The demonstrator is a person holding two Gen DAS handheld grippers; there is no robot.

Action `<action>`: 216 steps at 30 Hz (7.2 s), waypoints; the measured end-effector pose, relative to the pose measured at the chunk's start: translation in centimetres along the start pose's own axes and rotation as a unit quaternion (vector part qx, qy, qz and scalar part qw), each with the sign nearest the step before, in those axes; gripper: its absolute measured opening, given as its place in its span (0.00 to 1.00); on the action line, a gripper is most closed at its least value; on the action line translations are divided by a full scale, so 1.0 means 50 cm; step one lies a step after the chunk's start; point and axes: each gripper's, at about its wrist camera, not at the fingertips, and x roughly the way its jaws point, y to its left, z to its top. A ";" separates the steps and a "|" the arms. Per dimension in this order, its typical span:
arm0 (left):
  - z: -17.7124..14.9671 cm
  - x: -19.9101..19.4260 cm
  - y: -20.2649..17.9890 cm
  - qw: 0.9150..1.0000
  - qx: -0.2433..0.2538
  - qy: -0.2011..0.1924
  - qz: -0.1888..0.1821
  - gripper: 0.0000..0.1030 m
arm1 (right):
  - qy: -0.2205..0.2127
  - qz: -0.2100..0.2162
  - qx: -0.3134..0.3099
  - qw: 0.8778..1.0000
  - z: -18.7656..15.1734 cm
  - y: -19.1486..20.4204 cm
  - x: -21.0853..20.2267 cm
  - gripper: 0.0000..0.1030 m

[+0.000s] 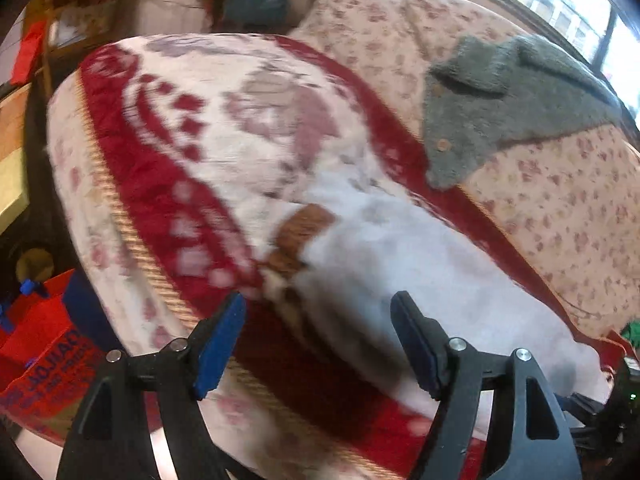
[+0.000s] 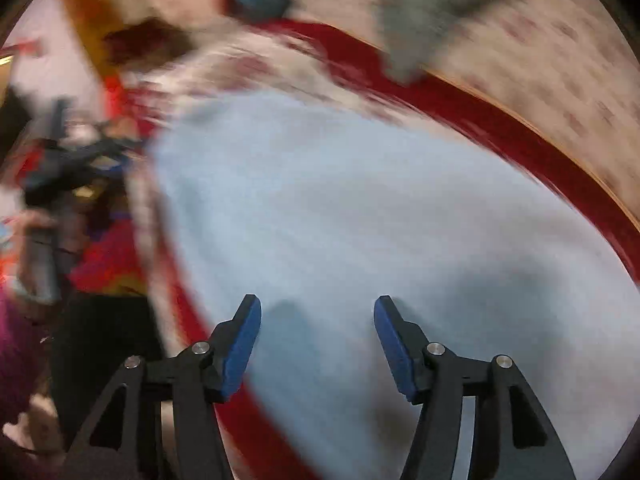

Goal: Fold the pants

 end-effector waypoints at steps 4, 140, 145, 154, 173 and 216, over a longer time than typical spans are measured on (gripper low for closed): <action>-0.009 0.002 -0.090 0.999 0.036 0.010 -0.019 0.72 | -0.010 -0.046 0.048 0.998 -0.074 -0.087 -0.070 0.58; -0.234 0.276 -0.980 0.822 0.464 0.232 -0.235 0.73 | -0.060 -0.116 0.183 0.974 -0.244 -0.395 -0.264 0.74; -0.265 0.278 -1.007 0.785 0.496 0.267 -0.259 0.51 | -0.064 -0.113 0.189 0.973 -0.243 -0.395 -0.264 0.76; -0.283 0.280 -1.014 0.788 0.511 0.236 -0.250 0.22 | -0.064 -0.104 0.201 0.972 -0.236 -0.398 -0.265 0.80; -0.245 0.280 -1.007 0.835 0.460 0.172 -0.247 0.09 | -0.057 -0.168 0.136 0.975 -0.094 -0.426 -0.225 0.80; -0.082 0.028 -0.335 0.992 0.117 0.042 0.018 0.75 | -0.028 0.000 0.024 0.999 0.129 -0.025 -0.031 0.81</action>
